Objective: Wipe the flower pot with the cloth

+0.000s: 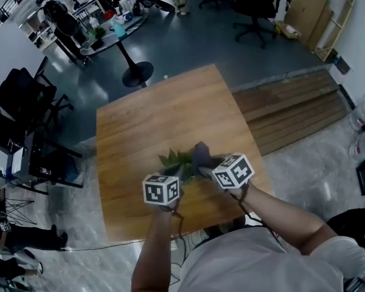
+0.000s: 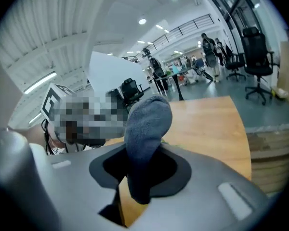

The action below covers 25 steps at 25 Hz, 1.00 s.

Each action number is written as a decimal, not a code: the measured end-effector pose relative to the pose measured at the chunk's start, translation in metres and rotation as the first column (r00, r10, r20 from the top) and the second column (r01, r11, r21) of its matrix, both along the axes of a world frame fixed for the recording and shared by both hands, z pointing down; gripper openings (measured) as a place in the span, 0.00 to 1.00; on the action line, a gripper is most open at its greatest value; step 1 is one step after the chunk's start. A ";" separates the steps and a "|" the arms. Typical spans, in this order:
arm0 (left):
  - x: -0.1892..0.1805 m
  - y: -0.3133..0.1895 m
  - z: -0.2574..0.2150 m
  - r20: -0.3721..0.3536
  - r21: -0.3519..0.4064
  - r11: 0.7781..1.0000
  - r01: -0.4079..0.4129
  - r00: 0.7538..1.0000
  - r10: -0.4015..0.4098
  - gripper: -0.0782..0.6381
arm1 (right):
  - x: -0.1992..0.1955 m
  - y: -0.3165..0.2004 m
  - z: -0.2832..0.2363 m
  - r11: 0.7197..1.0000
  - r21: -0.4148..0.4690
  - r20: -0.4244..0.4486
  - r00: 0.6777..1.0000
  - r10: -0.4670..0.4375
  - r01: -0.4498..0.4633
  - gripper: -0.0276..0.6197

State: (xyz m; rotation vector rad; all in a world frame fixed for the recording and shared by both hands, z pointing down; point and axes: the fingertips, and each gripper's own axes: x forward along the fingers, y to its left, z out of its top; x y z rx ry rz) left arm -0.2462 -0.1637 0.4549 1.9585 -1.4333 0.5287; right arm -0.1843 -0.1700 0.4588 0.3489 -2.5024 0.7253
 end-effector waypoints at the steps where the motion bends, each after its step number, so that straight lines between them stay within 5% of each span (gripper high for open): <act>1: -0.003 0.003 -0.021 0.005 0.044 0.999 0.004 1.000 -0.004 0.12 | -0.003 0.002 -0.020 0.999 0.047 0.022 1.000 -0.015 0.014 0.20; 6: -0.025 0.022 -0.120 0.039 0.255 0.966 0.052 0.997 -0.064 0.12 | -0.027 0.014 -0.124 0.962 0.272 0.148 0.986 -0.071 0.028 0.20; 12: -0.038 0.045 -0.203 0.036 0.463 0.878 0.120 0.987 -0.154 0.12 | -0.040 0.029 -0.217 0.892 0.451 0.269 0.958 -0.105 -0.029 0.20; 18: -0.044 0.055 -0.229 0.036 0.535 0.832 0.147 0.980 -0.196 0.12 | -0.045 0.038 -0.241 0.866 0.496 0.312 0.944 -0.107 -0.066 0.19; 25: -0.038 0.048 -0.239 0.033 0.552 0.820 0.149 0.979 -0.201 0.12 | -0.038 0.031 -0.248 0.861 0.499 0.336 0.938 -0.087 -0.099 0.19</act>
